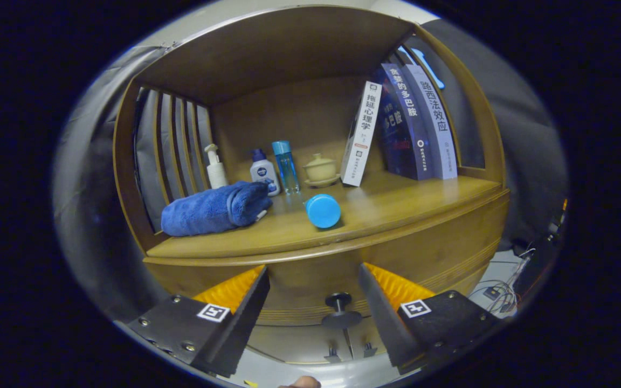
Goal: Pull open the drawer, take out the items inside it, and place them on the countertop above the cabinet.
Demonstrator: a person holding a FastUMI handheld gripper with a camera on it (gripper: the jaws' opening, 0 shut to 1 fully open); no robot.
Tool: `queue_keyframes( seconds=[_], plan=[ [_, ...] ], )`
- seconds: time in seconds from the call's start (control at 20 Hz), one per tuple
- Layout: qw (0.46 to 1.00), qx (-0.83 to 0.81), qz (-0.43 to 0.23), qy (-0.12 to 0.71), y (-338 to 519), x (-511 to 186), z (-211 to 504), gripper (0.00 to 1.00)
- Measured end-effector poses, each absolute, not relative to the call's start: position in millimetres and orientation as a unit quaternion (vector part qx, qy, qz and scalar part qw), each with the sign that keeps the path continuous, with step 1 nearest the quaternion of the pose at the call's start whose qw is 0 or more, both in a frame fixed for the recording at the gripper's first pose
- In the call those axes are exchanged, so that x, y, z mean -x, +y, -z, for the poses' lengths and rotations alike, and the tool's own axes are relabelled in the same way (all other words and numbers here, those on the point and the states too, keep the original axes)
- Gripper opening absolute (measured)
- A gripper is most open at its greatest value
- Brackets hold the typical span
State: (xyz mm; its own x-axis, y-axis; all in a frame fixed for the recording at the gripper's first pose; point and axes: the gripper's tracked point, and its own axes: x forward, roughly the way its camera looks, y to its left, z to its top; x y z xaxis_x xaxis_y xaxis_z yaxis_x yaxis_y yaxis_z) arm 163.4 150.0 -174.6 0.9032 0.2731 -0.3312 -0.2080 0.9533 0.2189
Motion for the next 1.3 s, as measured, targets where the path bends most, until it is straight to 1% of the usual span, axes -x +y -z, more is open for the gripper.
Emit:
queue_keyframes(
  seconds=[0.1,0.2,0.4,0.65,0.85,1.05,1.25,1.3],
  plan=[
    [0.97,-0.082,-0.146,0.177,156,-159,165,1.0],
    [0.974,-0.064,-0.147,0.158,152,-154,146,0.99],
    [0.982,-0.044,-0.155,0.102,146,-136,86,0.99],
    [0.992,-0.014,-0.121,0.014,113,-99,-4,0.99],
    [0.995,-0.007,-0.093,-0.04,84,-64,-55,0.99],
    [0.997,0.002,-0.044,-0.057,43,-35,-75,0.99],
    [0.995,-0.01,-0.037,-0.09,22,-8,-91,0.98],
    [0.995,-0.01,-0.025,-0.092,12,-3,-91,0.98]
  ],
)
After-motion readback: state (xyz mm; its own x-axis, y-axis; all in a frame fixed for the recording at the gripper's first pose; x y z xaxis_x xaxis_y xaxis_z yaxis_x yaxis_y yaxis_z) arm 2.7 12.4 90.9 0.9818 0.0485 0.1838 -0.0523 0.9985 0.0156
